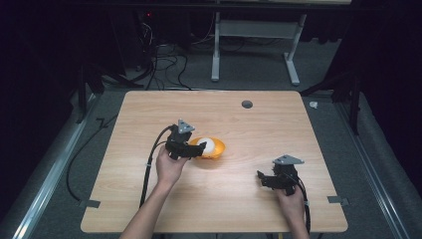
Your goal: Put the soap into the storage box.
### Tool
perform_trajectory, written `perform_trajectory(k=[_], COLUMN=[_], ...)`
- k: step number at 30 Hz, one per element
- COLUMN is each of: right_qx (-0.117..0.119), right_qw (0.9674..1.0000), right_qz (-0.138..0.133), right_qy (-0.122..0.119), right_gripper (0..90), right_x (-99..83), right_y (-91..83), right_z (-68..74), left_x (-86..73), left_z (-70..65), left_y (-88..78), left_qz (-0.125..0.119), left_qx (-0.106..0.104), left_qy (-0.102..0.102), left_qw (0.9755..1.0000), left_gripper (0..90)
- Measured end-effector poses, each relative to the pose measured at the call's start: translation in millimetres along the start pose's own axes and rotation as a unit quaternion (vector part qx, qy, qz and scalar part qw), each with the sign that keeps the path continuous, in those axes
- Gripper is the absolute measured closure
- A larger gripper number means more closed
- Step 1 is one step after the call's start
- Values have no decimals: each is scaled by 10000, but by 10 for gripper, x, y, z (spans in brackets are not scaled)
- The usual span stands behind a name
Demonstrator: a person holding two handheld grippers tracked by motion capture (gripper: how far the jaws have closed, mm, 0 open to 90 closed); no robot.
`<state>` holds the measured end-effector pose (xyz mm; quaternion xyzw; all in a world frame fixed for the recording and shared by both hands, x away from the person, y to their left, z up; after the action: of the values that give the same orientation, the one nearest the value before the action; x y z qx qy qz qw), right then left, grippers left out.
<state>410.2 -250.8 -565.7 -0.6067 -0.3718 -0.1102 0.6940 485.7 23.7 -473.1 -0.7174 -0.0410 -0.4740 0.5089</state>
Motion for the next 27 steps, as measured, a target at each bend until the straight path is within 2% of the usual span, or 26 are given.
perform_trajectory(k=[15, 27], right_qx=[1, 7], right_qw=[10000, 10000], right_qz=[0, 1], right_qy=[1, 12], right_gripper=[210, 210], right_x=[-1, -1], right_y=[-1, -2], right_z=[1, 1], left_x=[-97, -131], left_z=[73, 99], left_y=[-155, -275], left_qz=[-27, -65], left_qx=[13, 183], left_qy=[-106, -1], left_qw=[9999, 9998], left_gripper=[269, 268])
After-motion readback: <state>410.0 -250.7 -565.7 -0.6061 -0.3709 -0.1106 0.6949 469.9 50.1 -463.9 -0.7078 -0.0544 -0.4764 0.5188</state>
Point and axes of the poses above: each handheld gripper's, and its own axes: y roughly forward along the jaws, x roughly out of its top, z roughly to its left, the point moved 9 cm from there along y, roughly forward along the jaws, and after that the axes turned 5 degrees about z, right-handed, at the moved point
